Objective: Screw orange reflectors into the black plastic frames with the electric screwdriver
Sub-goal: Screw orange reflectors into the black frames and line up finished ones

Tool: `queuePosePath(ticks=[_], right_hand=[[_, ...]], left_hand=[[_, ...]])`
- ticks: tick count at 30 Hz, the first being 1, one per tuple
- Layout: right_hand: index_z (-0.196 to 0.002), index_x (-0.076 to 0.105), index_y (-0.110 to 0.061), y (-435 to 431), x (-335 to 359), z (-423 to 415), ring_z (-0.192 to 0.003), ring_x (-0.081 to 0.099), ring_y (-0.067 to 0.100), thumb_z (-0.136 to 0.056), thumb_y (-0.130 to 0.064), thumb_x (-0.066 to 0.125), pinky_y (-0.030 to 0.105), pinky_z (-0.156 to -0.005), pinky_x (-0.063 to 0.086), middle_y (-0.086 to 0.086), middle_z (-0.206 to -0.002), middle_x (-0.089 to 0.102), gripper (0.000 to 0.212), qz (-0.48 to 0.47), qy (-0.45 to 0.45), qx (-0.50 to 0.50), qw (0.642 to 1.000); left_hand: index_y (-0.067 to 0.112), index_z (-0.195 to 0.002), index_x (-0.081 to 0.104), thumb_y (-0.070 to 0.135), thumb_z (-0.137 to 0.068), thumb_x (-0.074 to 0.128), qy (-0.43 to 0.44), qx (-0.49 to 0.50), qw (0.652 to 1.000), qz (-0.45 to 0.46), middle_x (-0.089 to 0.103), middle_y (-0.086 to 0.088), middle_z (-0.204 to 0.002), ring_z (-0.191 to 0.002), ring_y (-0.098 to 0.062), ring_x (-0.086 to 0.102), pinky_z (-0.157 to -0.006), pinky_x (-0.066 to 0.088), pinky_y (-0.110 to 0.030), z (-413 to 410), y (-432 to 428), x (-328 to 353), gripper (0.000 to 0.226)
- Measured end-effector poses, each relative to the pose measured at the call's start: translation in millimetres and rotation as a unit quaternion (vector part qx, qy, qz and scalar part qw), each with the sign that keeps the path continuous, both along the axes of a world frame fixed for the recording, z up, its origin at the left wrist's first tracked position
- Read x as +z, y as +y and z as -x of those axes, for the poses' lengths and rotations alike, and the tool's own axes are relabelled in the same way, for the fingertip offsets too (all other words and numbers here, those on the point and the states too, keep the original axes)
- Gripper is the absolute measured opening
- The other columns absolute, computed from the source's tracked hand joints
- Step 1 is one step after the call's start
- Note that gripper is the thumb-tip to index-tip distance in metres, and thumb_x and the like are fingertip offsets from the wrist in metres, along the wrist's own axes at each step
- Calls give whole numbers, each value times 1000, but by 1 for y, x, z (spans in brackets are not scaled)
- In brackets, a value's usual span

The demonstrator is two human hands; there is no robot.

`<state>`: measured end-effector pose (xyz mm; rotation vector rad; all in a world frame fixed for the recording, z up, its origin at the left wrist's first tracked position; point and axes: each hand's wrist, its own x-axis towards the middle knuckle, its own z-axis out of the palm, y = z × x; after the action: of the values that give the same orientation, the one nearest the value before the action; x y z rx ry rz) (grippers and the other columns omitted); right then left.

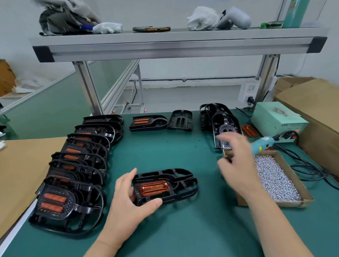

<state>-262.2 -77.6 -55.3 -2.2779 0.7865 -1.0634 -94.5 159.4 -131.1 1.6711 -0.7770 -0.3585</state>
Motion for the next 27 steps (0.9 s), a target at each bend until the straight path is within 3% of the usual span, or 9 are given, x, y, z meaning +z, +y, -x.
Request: queuePosePath(ticks=[3,6,9,12,15,17,20,23,27], right_hand=[[-138,54,-16,25,5,-6,-144,24,12,-68,12,52,10,-116,7,-2,-152,37,75,33,200,226,953],[-147,42,-23,34,-1,-19,-144,21,7,-81,4,55,5,-112,7,-10,-154,34,72,21,293,286,912],[-134,59,-24,31,1,-33,-127,47,12,-93,-11,64,24,-110,33,-11,-135,59,43,52,242,242,938],[-113,70,-19,19,10,-48,-98,57,12,-94,-14,65,30,-91,43,-8,-109,71,21,64,196,228,952],[-106,70,-18,-3,19,-72,-74,53,14,-96,-21,64,29,-72,41,-7,-82,65,12,47,172,183,967],[-111,66,-18,-19,25,-96,-86,61,18,-96,-23,64,32,-80,48,-3,-94,70,16,12,179,148,973],[-106,63,-17,-45,28,-135,-98,63,27,-96,-23,63,36,-86,50,5,-102,72,12,0,179,94,979],[-110,68,-14,-67,28,-172,-108,62,29,-98,-26,62,35,-91,47,9,-111,71,19,-2,185,40,982],[-113,71,-11,-86,22,-216,-111,61,33,-99,-29,60,34,-89,46,13,-115,70,25,-23,214,13,976]], left_hand=[[48,-126,50,51,-46,90,79,36,996,33,51,23,-133,-114,-3,64,-99,47,-28,-8,0,-1,89],[41,-124,56,53,-46,90,126,62,988,59,59,10,-135,-113,-2,65,-93,46,-23,-14,-1,-3,86],[39,-126,55,62,-45,87,146,76,985,62,58,12,-134,-111,2,64,-93,46,-20,-17,-6,-3,90],[30,-147,39,79,-44,83,174,73,979,77,55,10,-139,-126,-8,58,-113,38,-35,-18,-13,-3,122],[29,-159,8,82,-57,72,115,50,992,29,51,48,-121,-134,5,45,-112,32,-20,-14,-23,4,132],[26,-159,3,77,-70,65,43,29,998,-22,36,52,-133,-127,18,44,-107,34,-14,-10,-31,9,120],[18,-159,11,62,-84,60,-68,24,993,-92,23,17,-157,-133,12,38,-107,27,-15,-5,-40,12,100],[12,-157,20,43,-91,64,-120,31,986,-115,30,7,-156,-137,4,38,-108,25,-13,-4,-40,7,86],[16,-153,32,39,-93,64,-116,56,987,-93,41,12,-147,-131,12,40,-109,31,-16,-5,-38,6,71]])
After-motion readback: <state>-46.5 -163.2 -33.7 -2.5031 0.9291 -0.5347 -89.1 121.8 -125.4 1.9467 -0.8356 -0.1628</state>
